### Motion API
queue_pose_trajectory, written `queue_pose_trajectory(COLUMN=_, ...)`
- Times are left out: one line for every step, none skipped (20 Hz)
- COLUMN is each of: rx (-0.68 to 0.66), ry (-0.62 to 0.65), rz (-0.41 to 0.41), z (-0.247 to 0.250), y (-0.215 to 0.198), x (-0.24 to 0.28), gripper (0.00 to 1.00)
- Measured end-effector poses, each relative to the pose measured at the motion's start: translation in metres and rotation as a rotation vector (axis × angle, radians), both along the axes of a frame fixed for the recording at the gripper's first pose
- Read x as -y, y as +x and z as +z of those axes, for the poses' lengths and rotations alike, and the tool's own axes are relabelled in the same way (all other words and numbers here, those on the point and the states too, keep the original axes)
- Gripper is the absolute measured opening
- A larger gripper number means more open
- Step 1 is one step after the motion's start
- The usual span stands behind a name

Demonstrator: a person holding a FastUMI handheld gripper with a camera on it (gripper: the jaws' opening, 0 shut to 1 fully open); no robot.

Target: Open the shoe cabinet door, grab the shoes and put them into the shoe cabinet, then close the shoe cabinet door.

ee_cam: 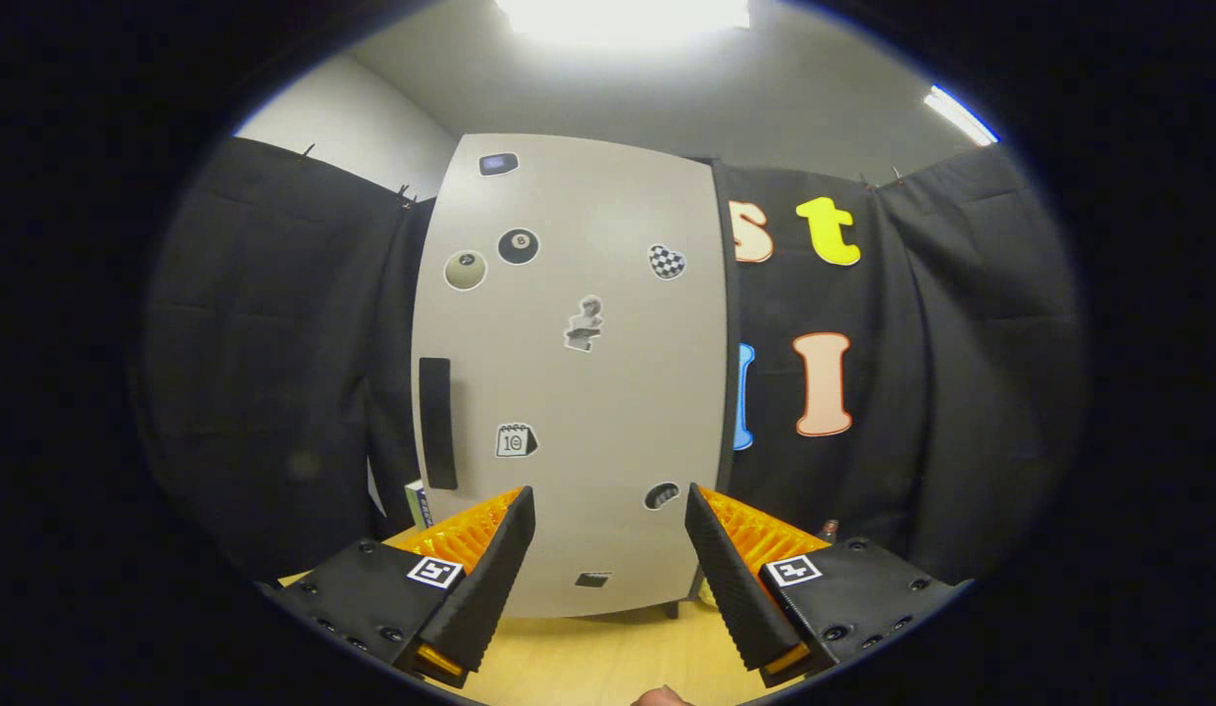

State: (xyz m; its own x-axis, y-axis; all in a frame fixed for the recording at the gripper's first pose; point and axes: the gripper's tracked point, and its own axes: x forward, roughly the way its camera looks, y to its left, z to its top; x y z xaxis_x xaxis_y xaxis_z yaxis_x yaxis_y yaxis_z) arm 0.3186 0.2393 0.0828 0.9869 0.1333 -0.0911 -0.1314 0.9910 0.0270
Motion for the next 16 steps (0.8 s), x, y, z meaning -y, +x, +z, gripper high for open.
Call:
queue_pose_trajectory(rx=-0.002, ry=0.006, rz=-0.017, z=0.000, y=-0.010, x=0.014, gripper=0.96)
queue_pose_trajectory(rx=-0.003, ry=0.010, rz=-0.032, z=0.000, y=-0.018, x=0.026, gripper=0.96)
queue_pose_trajectory(rx=-0.004, ry=0.008, rz=-0.050, z=0.000, y=-0.025, x=0.039, gripper=0.96)
queue_pose_trajectory(rx=-0.006, ry=0.001, rz=-0.069, z=-0.001, y=-0.030, x=0.051, gripper=0.96)
queue_pose_trajectory(rx=-0.006, ry=-0.003, rz=-0.085, z=-0.001, y=-0.036, x=0.061, gripper=0.96)
queue_pose_trajectory(rx=-0.009, ry=-0.005, rz=-0.092, z=-0.001, y=-0.042, x=0.069, gripper=0.96)
queue_pose_trajectory(rx=-0.011, ry=-0.003, rz=-0.093, z=0.000, y=-0.046, x=0.074, gripper=0.96)
queue_pose_trajectory(rx=-0.008, ry=-0.005, rz=-0.094, z=0.002, y=-0.051, x=0.077, gripper=0.96)
queue_pose_trajectory(rx=-0.012, ry=-0.011, rz=-0.095, z=0.002, y=-0.054, x=0.080, gripper=0.96)
queue_pose_trajectory(rx=-0.016, ry=-0.017, rz=-0.090, z=0.001, y=-0.059, x=0.081, gripper=0.96)
queue_pose_trajectory(rx=-0.017, ry=-0.019, rz=-0.084, z=0.002, y=-0.062, x=0.081, gripper=0.96)
queue_pose_trajectory(rx=-0.017, ry=-0.019, rz=-0.077, z=0.004, y=-0.065, x=0.081, gripper=0.96)
queue_pose_trajectory(rx=-0.014, ry=-0.019, rz=-0.071, z=0.006, y=-0.067, x=0.081, gripper=0.96)
queue_pose_trajectory(rx=-0.014, ry=-0.020, rz=-0.068, z=0.007, y=-0.070, x=0.082, gripper=0.96)
queue_pose_trajectory(rx=-0.011, ry=-0.020, rz=-0.063, z=0.008, y=-0.071, x=0.082, gripper=0.96)
queue_pose_trajectory(rx=-0.011, ry=-0.019, rz=-0.059, z=0.008, y=-0.072, x=0.082, gripper=0.96)
